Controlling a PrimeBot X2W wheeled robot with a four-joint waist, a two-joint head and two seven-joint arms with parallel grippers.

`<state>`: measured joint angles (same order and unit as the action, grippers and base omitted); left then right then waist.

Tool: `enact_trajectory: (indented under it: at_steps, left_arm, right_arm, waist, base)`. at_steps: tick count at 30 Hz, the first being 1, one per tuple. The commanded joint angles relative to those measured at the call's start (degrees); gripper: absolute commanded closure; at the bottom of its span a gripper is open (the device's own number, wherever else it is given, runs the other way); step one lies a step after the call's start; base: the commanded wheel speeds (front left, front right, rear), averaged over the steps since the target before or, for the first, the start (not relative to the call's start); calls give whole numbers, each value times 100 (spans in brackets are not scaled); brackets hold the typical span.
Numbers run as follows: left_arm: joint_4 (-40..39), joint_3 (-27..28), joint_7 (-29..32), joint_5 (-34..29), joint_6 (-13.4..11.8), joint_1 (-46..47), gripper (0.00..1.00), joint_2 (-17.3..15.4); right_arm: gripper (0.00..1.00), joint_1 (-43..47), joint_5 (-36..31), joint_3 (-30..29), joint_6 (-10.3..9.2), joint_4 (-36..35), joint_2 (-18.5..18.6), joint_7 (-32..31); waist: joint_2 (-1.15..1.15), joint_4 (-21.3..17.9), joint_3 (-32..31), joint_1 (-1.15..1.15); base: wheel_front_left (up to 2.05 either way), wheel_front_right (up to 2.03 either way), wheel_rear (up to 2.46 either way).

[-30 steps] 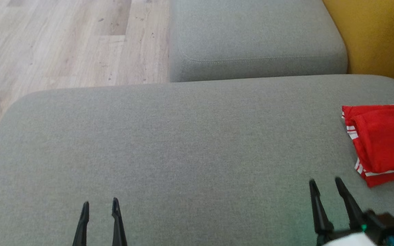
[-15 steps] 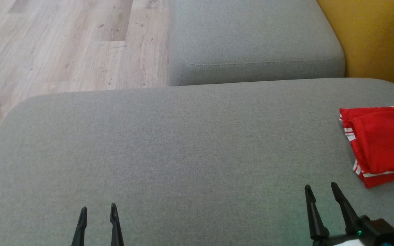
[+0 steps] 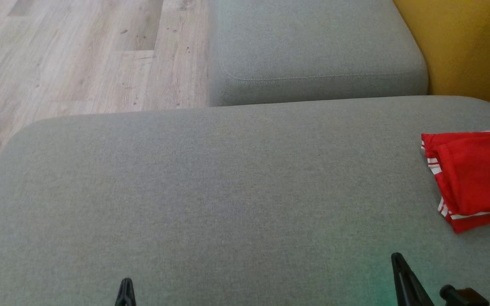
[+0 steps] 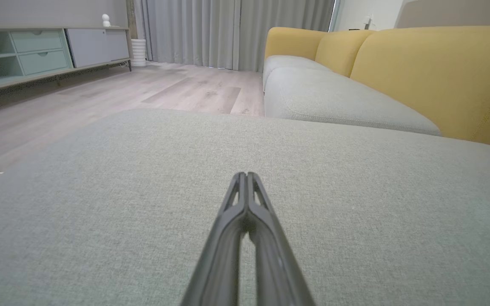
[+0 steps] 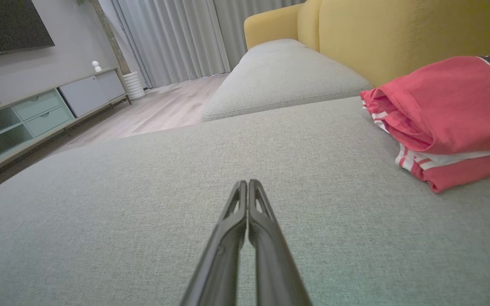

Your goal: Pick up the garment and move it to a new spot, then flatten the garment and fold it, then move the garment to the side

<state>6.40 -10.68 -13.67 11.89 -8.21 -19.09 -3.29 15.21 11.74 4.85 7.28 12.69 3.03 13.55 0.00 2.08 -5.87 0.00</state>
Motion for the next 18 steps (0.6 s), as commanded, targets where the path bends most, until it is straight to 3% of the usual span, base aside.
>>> enact_trajectory:
  at_steps: [1,18]
  left_arm:
    - [-173,56,14,142,36,162,100,-22]
    - [16,211,245,1419,284,538,100,-83]
  right_arm:
    - [100,-186,160,-32,1,-187,24,-16]
    - [100,-486,1425,-117,4,-132,80,-251]
  waist:
    - [0,-1,6,0]
    - [0,-32,96,0]
  base:
    - [0,0,0]
    - [0,0,0]
